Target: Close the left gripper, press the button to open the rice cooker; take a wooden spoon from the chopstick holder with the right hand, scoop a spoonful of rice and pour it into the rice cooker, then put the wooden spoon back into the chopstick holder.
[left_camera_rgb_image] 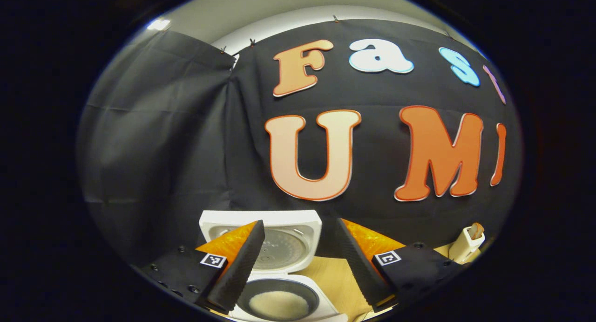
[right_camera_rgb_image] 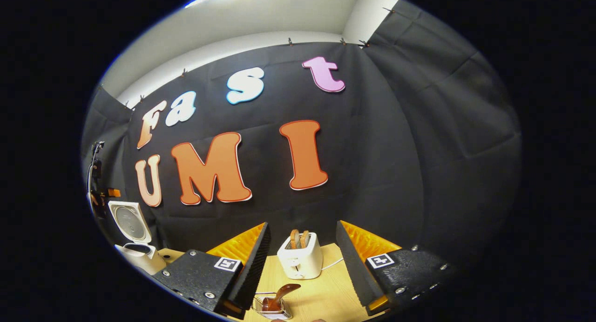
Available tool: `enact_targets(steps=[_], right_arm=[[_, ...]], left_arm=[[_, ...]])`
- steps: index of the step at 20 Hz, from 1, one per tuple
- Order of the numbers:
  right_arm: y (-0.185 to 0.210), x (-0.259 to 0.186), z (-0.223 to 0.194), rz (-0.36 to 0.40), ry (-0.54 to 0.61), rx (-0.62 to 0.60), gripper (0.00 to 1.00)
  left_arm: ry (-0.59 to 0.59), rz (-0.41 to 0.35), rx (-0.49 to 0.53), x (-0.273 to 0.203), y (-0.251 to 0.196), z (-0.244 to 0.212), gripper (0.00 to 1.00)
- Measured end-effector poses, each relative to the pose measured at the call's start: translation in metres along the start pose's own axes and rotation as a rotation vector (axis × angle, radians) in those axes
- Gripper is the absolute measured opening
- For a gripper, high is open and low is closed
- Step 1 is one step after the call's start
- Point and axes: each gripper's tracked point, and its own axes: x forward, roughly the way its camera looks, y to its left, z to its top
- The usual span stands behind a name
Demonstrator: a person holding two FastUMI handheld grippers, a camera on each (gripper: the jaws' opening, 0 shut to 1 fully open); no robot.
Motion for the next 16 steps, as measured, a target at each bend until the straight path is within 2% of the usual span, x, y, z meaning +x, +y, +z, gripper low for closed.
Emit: enact_targets(steps=[1,4,6,11,12,13,14,15,16], right_arm=[[0.001,-0.001,0.003,0.006,-0.003,-0.006,0.83],[0.005,-0.002,0.010,0.011,-0.008,-0.021,0.84],[0.010,-0.001,0.012,0.022,-0.001,-0.020,0.84],[0.026,-0.002,0.019,0.051,-0.002,-0.042,0.84],[0.032,-0.004,0.017,0.067,0.011,-0.029,0.85],[0.039,-0.007,0.016,0.089,0.018,-0.017,0.84],[0.045,-0.010,0.018,0.109,0.013,-0.014,0.85],[0.046,-0.013,0.020,0.111,0.008,-0.019,0.85],[0.046,-0.015,0.020,0.115,0.003,-0.035,0.85]], left_arm=[[0.003,0.017,0.007,0.008,0.008,0.006,0.99],[0.012,0.065,0.041,0.031,0.026,0.015,0.98],[-0.003,0.151,0.082,0.054,0.050,0.024,0.98],[0.029,0.179,0.060,0.104,0.068,0.020,0.99],[0.045,0.205,0.070,0.115,0.077,0.017,0.98],[0.068,0.212,0.065,0.128,0.082,0.011,0.95],[0.086,0.219,0.049,0.139,0.086,0.003,0.99],[0.113,0.224,0.033,0.147,0.088,-0.006,0.94],[0.133,0.231,0.028,0.155,0.092,-0.014,0.99]])
